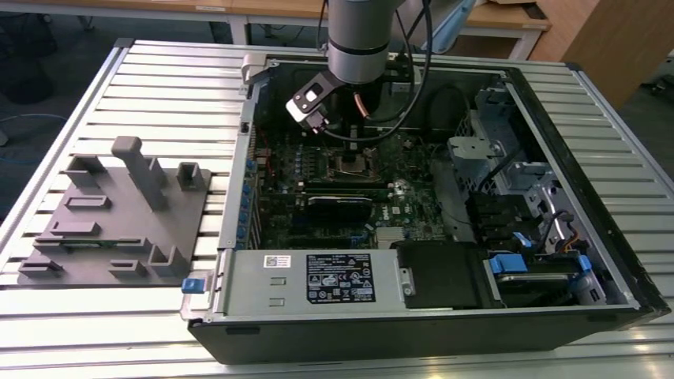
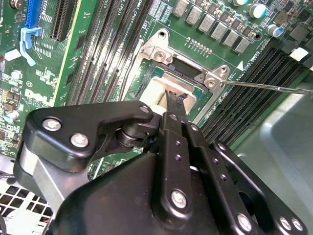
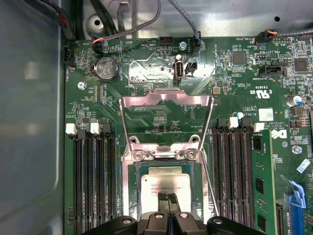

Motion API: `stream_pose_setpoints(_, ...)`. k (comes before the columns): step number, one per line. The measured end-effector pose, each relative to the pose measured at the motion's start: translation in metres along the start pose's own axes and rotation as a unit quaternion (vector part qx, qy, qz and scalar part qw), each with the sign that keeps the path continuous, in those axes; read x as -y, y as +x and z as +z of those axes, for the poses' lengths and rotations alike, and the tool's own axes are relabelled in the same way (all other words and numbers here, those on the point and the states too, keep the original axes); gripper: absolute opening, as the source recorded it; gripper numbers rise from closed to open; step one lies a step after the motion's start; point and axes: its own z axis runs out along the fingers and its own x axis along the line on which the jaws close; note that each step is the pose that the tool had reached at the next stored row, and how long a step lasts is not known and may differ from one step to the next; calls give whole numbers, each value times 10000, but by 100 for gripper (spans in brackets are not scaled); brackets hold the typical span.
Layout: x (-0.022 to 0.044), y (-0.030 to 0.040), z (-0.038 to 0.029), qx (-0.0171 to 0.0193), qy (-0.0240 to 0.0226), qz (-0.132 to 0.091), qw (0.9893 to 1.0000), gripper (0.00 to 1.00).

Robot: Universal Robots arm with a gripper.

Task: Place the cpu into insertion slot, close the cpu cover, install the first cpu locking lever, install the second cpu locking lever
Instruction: 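Place the cpu into insertion slot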

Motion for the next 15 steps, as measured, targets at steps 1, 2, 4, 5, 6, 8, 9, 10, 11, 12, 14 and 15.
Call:
stream_pose_setpoints(1, 0, 0, 0, 1, 0, 0, 10000, 10)
stream_pose_setpoints(2, 0, 1, 3, 0, 0, 0, 10000, 10)
stream_pose_setpoints(4, 0, 1, 18, 0, 0, 0, 10000, 10)
stream_pose_setpoints(5, 1, 0, 23, 1, 0, 0, 10000, 10)
stream_pose_setpoints(6, 1, 0, 24, 1, 1, 0, 10000, 10)
stream_pose_setpoints(8, -2, 5, 25, 1, 1, 0, 10000, 10)
stream_pose_setpoints(9, -6, 9, 26, 0, 0, 0, 10000, 10)
stream_pose_setpoints(10, -11, 11, 26, 1, 0, 0, 10000, 10)
stream_pose_setpoints(11, -13, 14, 28, 0, 0, 0, 10000, 10)
stream_pose_setpoints(12, -13, 15, 34, -1, -1, 0, 10000, 10)
stream_pose_setpoints(14, -13, 15, 59, 1, 1, 0, 10000, 10)
stream_pose_setpoints(15, -12, 14, 70, 2, 2, 0, 10000, 10)
